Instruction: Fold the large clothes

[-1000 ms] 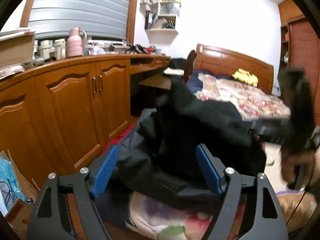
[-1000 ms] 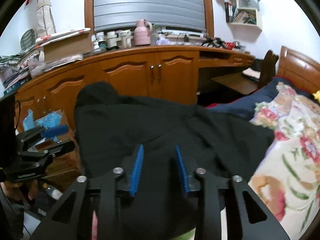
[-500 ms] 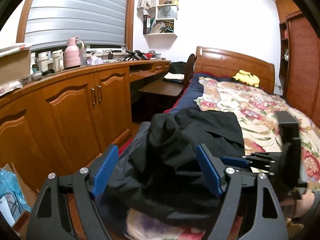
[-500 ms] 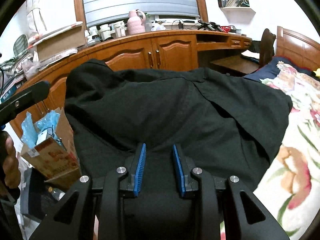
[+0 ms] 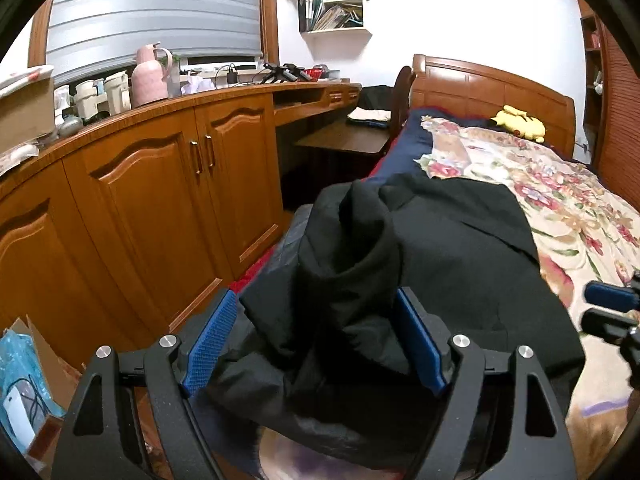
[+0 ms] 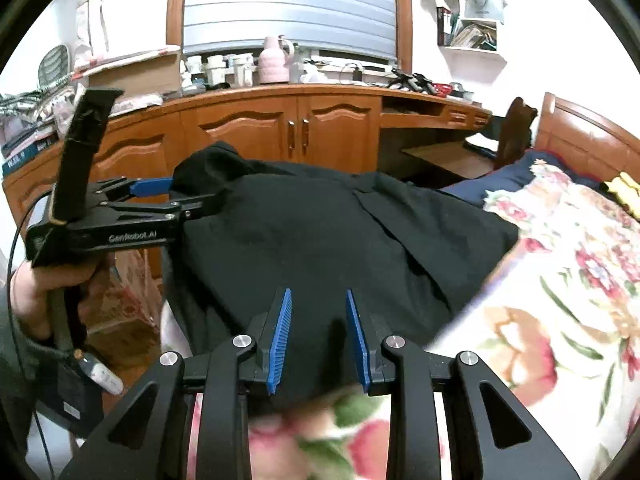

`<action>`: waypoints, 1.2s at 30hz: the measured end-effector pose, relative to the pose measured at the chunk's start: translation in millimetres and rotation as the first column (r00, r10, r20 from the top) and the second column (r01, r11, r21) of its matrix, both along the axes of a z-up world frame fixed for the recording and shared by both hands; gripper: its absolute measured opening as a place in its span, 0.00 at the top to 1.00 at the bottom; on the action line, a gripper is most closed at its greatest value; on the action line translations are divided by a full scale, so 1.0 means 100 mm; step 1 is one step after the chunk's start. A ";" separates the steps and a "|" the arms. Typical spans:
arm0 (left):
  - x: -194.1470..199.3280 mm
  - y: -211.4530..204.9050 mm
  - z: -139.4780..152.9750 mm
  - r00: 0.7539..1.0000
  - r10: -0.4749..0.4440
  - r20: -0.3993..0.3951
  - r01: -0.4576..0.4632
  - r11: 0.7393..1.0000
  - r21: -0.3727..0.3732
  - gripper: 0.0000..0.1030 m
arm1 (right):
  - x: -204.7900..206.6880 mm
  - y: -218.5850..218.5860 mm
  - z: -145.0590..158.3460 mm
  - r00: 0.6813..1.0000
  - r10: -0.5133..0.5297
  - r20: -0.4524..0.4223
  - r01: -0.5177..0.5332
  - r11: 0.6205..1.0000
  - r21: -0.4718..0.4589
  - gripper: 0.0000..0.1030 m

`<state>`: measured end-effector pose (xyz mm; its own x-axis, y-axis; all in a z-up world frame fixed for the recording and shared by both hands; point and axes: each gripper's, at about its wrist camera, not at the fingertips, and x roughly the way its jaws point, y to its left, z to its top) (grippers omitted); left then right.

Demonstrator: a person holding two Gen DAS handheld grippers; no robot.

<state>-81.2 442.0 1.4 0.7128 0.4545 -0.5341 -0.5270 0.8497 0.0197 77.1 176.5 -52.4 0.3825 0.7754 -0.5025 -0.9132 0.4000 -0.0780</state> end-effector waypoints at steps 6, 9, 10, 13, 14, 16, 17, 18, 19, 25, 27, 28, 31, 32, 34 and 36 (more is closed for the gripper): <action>-0.03 -0.05 0.02 1.000 0.010 0.012 -0.009 1.000 -0.009 0.22 | -0.11 -0.20 0.05 1.000 -0.019 -0.002 0.019 1.000 0.013 0.71; -0.05 -0.08 0.04 1.000 0.009 0.017 -0.009 1.000 -0.023 0.22 | -0.16 -0.29 0.07 1.000 -0.027 -0.003 0.027 0.999 0.022 0.71; -0.06 -0.09 0.05 1.000 0.010 0.021 -0.010 1.000 -0.025 0.21 | -0.18 -0.32 0.07 1.000 -0.030 -0.003 0.030 0.999 0.025 0.71; -0.11 -0.15 0.09 0.999 0.006 0.037 -0.005 0.999 -0.036 0.14 | -0.23 -0.40 0.07 0.999 -0.037 -0.004 0.037 0.999 0.033 0.70; -0.12 -0.16 0.10 0.999 0.008 0.040 -0.006 0.999 -0.037 0.10 | -0.24 -0.43 0.08 0.999 -0.040 -0.006 0.041 0.998 0.037 0.70; -0.16 -0.24 0.14 0.998 0.004 0.055 -0.002 1.000 -0.029 0.00 | -0.27 -0.50 0.09 0.999 -0.045 -0.007 0.046 0.998 0.044 0.70; -0.17 -0.26 0.15 0.998 0.002 0.058 -0.001 1.000 -0.023 0.00 | -0.27 -0.52 0.08 0.999 -0.049 -0.007 0.049 0.998 0.047 0.70; -0.19 -0.30 0.17 0.998 0.004 0.059 -0.003 1.000 -0.013 0.00 | -0.29 -0.56 0.08 0.999 -0.052 -0.007 0.053 0.997 0.050 0.69; -0.20 -0.34 0.19 0.998 0.005 0.059 -0.005 1.000 -0.004 0.00 | -0.30 -0.57 0.09 0.998 -0.056 -0.005 0.056 0.997 0.051 0.69; -0.26 -0.51 0.25 0.998 0.008 0.066 -0.008 1.000 0.007 0.00 | -0.36 -0.68 0.10 0.997 -0.073 -0.002 0.073 0.996 0.060 0.65; -0.26 -0.57 0.27 0.998 -0.002 0.068 0.002 1.000 0.009 0.00 | -0.38 -0.71 0.10 0.997 -0.077 -0.002 0.077 0.995 0.061 0.64; -0.27 -0.59 0.28 0.998 -0.009 0.070 0.009 1.000 0.008 0.00 | -0.39 -0.74 0.09 0.997 -0.077 -0.001 0.077 0.995 0.062 0.63; -0.30 -0.72 0.28 0.997 -0.025 0.075 0.024 1.000 0.015 0.00 | -0.41 -0.80 0.07 0.997 -0.082 -0.003 0.082 0.995 0.062 0.60; -0.31 -0.79 0.28 0.996 -0.033 0.081 0.032 0.999 0.018 0.00 | -0.42 -0.83 0.06 0.997 -0.083 -0.004 0.083 0.995 0.062 0.57; -0.32 -0.90 0.27 0.995 -0.050 0.092 0.048 0.999 0.018 0.00 | -0.42 -0.90 0.04 0.996 -0.088 -0.006 0.089 0.994 0.062 0.52; -0.31 -1.02 0.25 0.993 -0.070 0.098 0.069 0.997 0.017 0.00 | -0.41 -0.97 0.01 0.995 -0.095 -0.012 0.095 0.994 0.061 0.48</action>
<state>-112.4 339.7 26.9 0.7917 0.4086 -0.4542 -0.4666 0.8843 -0.0177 35.7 79.6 -51.2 0.4515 0.7655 -0.4584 -0.8715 0.4886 -0.0424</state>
